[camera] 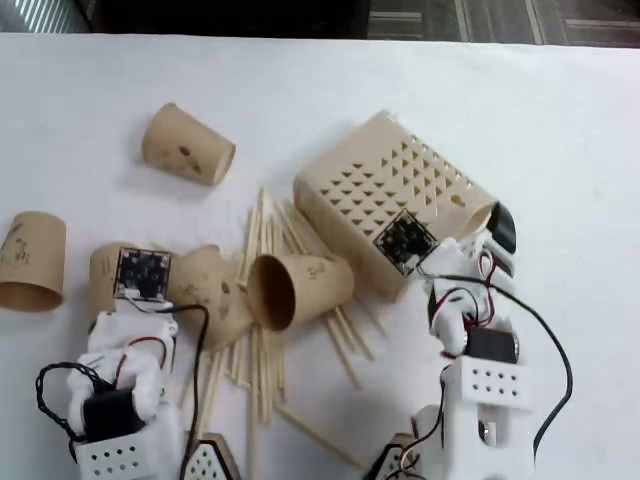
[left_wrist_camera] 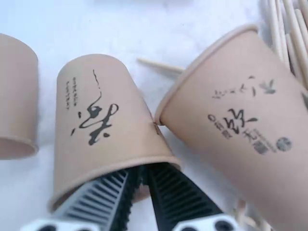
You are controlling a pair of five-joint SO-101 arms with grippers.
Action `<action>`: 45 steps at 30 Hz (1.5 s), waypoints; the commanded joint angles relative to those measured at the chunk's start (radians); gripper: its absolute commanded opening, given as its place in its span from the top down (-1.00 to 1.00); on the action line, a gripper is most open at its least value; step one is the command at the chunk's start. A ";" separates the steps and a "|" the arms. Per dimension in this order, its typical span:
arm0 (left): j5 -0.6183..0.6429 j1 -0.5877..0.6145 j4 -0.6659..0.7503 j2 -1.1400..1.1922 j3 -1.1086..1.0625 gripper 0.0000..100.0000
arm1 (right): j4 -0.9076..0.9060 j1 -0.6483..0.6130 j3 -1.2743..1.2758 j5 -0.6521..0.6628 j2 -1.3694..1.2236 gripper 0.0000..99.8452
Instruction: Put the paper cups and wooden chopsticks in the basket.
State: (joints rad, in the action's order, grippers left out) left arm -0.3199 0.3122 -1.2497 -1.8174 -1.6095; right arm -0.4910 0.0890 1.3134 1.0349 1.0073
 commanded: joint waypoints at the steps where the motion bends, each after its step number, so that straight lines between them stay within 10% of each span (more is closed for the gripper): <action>1: -0.008 0.008 0.017 -0.005 0.034 0.95 | 0.099 0.005 -0.064 0.017 -0.102 0.34; 12: -0.008 0.008 0.017 -0.005 0.034 0.95 | 0.272 -0.028 -0.114 0.060 -0.331 0.36; 24: -0.008 0.008 0.017 -0.005 0.032 0.95 | 0.346 -0.077 -0.150 0.060 -0.392 0.96; 45: -0.008 0.008 0.017 -0.005 0.032 0.95 | -0.475 -0.018 -0.951 0.017 -0.401 0.96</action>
State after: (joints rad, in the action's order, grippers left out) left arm -0.3199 0.3122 -1.2497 -1.8174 -1.6095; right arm -0.9083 0.0798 0.4910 1.0104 0.5992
